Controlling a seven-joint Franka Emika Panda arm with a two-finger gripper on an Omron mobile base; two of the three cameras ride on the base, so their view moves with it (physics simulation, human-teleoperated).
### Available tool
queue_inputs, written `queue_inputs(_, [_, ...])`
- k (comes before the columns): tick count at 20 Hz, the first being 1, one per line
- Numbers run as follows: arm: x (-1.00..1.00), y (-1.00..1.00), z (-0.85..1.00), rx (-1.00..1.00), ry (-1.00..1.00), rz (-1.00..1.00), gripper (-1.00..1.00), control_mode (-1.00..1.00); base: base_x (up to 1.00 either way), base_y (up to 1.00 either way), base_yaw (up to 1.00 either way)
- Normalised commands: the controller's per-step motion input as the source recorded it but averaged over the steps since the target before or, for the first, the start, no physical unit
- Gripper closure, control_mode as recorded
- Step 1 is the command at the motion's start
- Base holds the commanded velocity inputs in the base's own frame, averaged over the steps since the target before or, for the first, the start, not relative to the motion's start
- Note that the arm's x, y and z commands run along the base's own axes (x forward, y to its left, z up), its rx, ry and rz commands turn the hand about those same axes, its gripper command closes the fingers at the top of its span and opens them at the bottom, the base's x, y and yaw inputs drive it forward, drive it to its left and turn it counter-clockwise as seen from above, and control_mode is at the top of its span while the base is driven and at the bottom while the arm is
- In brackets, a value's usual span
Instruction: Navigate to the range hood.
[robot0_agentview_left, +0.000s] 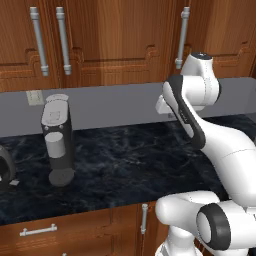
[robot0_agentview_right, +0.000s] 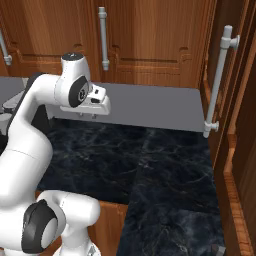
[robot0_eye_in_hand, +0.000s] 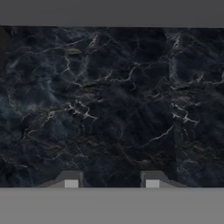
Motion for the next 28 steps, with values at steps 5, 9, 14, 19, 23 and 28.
queue_inputs(5, [0.00,0.00,0.00,0.00,0.00,0.00,-1.00,1.00,0.00,0.00,0.00])
queue_inputs(9, [0.00,0.00,0.00,0.00,0.00,0.00,-1.00,1.00,-0.31,0.00,0.00])
queue_inputs(14, [0.00,0.00,0.00,0.00,0.00,0.00,-1.00,1.00,-0.28,0.27,0.36])
queue_inputs(19, [0.00,0.00,0.00,0.00,0.00,0.00,-1.00,1.00,-0.35,0.01,0.78])
queue_inputs(23, [0.00,0.00,0.00,0.00,0.00,0.00,-1.00,1.00,-0.02,0.08,0.81])
queue_inputs(28, [0.00,0.00,0.00,0.00,0.00,0.00,-1.00,1.00,-0.03,0.00,0.86])
